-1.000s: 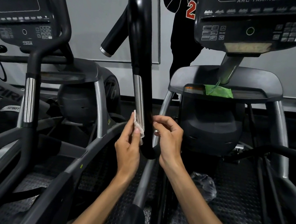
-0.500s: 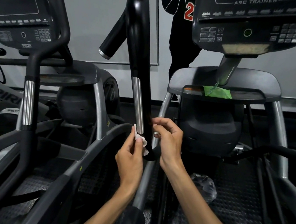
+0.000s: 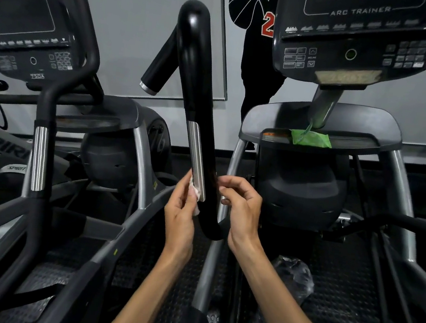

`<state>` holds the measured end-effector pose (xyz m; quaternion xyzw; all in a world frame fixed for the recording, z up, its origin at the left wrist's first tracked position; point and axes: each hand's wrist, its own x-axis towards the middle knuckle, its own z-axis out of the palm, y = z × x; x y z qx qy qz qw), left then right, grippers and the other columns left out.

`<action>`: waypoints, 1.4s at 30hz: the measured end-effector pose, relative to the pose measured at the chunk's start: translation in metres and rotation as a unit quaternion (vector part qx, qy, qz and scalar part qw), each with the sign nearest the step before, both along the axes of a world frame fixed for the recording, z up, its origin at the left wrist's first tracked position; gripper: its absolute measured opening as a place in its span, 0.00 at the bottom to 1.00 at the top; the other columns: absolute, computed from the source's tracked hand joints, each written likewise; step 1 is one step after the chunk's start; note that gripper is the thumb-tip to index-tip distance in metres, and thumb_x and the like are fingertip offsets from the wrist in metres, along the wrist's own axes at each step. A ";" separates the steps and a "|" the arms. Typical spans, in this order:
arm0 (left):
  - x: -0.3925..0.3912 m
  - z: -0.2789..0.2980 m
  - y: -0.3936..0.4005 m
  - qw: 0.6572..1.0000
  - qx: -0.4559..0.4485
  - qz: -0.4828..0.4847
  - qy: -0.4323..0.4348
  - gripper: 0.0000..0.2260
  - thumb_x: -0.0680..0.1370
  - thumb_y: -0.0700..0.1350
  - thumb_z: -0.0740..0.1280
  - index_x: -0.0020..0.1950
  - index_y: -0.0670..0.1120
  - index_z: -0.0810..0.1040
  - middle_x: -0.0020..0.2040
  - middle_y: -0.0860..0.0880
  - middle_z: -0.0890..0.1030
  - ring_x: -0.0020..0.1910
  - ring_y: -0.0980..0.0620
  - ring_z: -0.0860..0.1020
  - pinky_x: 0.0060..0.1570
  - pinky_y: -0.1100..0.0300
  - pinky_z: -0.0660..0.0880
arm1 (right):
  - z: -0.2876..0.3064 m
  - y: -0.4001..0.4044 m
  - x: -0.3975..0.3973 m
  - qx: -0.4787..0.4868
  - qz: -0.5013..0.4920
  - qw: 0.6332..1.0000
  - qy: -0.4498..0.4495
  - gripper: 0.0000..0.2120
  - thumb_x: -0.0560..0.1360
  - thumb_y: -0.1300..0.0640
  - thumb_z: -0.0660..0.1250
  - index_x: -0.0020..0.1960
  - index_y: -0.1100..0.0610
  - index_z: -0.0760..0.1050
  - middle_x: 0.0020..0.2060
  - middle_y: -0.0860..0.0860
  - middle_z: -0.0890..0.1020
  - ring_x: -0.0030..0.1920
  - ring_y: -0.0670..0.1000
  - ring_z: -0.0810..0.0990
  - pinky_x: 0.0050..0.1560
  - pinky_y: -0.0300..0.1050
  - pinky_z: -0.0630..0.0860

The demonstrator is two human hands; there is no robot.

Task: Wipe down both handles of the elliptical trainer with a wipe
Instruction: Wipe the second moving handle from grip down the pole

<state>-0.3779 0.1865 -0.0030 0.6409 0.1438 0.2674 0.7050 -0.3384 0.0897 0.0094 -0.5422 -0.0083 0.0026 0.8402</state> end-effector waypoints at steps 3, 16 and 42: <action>-0.001 -0.013 0.004 0.998 -0.017 -0.048 0.028 0.15 0.85 0.43 0.60 0.70 0.44 0.77 0.63 0.44 0.82 0.66 0.45 0.78 0.72 0.40 0.68 | -0.002 0.001 0.000 0.015 -0.002 1.000 -0.003 0.12 0.74 0.71 0.67 0.48 0.57 0.83 0.42 0.53 0.85 0.45 0.48 0.82 0.44 0.41 0.75; 0.008 0.001 0.030 0.993 -0.015 -0.116 0.023 0.13 0.83 0.37 0.61 0.63 0.42 0.81 0.59 0.42 0.84 0.62 0.44 0.81 0.69 0.44 0.72 | -0.002 0.002 0.004 0.043 -0.007 0.999 0.007 0.14 0.74 0.72 0.67 0.50 0.55 0.81 0.40 0.53 0.84 0.43 0.48 0.81 0.39 0.36 0.74; 0.016 0.019 0.016 0.964 -0.198 -0.168 0.056 0.21 0.85 0.43 0.55 0.49 0.44 0.88 0.50 0.45 0.86 0.50 0.51 0.83 0.56 0.55 0.77 | -0.009 -0.008 0.007 0.024 -0.022 0.999 0.026 0.10 0.74 0.68 0.70 0.47 0.54 0.81 0.39 0.49 0.83 0.42 0.47 0.79 0.41 0.39 0.73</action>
